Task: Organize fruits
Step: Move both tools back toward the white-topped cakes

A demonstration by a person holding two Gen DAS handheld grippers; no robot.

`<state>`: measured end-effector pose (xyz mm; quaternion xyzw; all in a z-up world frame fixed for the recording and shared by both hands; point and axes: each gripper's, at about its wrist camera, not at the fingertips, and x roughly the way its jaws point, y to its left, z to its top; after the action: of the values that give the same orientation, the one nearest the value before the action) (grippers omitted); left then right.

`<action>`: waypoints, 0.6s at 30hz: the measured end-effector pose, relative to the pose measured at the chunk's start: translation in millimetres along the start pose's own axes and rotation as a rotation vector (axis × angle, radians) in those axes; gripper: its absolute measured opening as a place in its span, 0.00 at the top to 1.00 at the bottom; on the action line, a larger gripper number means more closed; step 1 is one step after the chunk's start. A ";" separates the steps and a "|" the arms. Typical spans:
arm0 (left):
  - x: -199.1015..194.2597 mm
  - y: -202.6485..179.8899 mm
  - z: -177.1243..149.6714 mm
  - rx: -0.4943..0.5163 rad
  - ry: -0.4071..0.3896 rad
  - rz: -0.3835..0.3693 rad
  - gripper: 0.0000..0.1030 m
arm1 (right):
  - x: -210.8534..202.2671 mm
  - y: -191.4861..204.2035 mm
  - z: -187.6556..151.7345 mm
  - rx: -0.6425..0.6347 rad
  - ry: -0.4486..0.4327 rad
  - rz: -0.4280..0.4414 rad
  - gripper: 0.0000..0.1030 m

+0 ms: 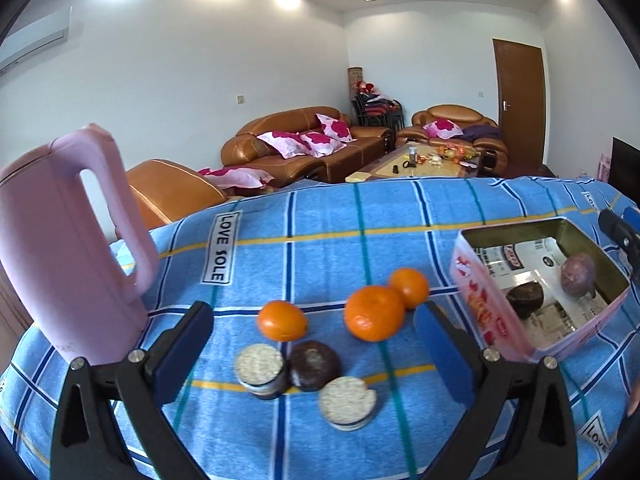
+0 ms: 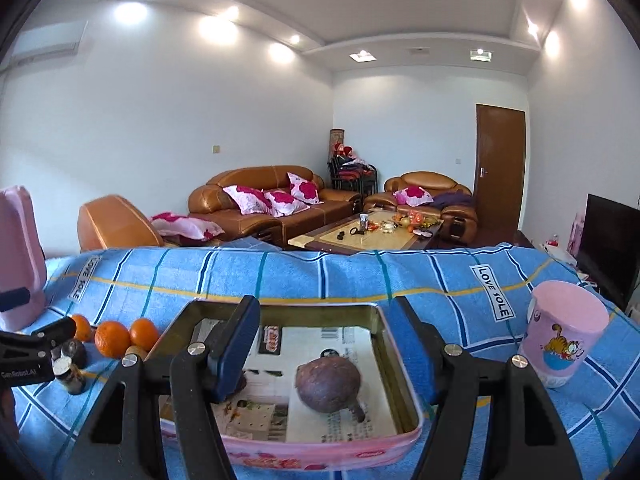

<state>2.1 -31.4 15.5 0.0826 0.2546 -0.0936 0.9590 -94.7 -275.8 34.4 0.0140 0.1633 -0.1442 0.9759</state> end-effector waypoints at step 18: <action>4.0 25.2 -4.9 0.001 0.007 0.044 0.00 | -3.4 81.7 -5.2 0.047 0.145 0.256 0.33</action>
<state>8.8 -6.6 12.1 0.0890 0.2560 -0.0723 0.9599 -76.1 -196.2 29.0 0.0677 0.2269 -0.0208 0.9713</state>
